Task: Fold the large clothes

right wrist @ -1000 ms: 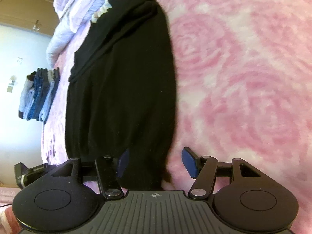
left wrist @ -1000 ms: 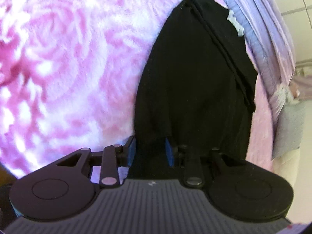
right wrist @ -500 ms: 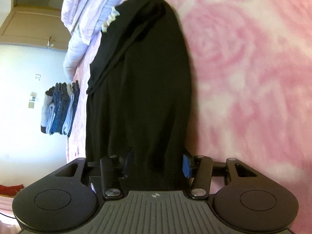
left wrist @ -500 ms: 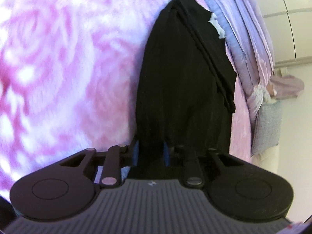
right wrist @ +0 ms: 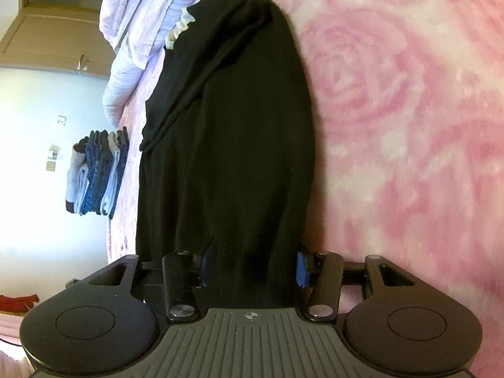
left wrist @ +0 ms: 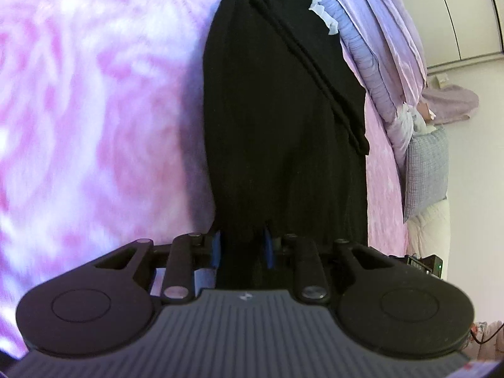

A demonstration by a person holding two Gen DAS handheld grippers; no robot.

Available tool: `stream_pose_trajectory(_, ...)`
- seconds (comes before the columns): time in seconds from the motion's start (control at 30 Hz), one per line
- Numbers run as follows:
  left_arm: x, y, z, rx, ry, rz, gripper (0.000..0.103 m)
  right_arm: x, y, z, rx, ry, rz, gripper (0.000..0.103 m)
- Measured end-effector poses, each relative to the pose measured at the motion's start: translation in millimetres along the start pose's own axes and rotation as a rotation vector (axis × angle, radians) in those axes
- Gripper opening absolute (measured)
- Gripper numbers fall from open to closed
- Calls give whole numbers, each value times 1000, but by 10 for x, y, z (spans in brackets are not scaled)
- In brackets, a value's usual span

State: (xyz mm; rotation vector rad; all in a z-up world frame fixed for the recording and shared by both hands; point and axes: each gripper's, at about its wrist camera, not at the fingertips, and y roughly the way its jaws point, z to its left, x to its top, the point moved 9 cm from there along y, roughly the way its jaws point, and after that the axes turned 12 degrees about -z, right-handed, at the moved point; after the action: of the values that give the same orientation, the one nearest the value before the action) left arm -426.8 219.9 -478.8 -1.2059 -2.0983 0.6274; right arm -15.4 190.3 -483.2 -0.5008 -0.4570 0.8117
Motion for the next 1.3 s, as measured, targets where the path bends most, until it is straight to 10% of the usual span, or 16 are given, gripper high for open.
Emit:
stream_pose_trajectory(0.13,-23,-54,-21,53,49,-16,5,-10,14,-32,-61,-22,26,2)
stream_pose_trajectory(0.47,-112,-571,-222,62,139,-24,4,-174,-441,130,-71,-123,69,0)
stream_pose_trajectory(0.8,-779,-1158,-84,172,-52,78,4,-818,-1000,105,-138,-22,271,1)
stream_pose_trajectory(1.13,934,-582,-1006,-94,62,-223,5,900,-472,1070,55,-165,-16,1)
stream_pose_trajectory(1.3,1900,282,-1050,-57,76,-281,12,1814,234,1144,33,-126,-148,2)
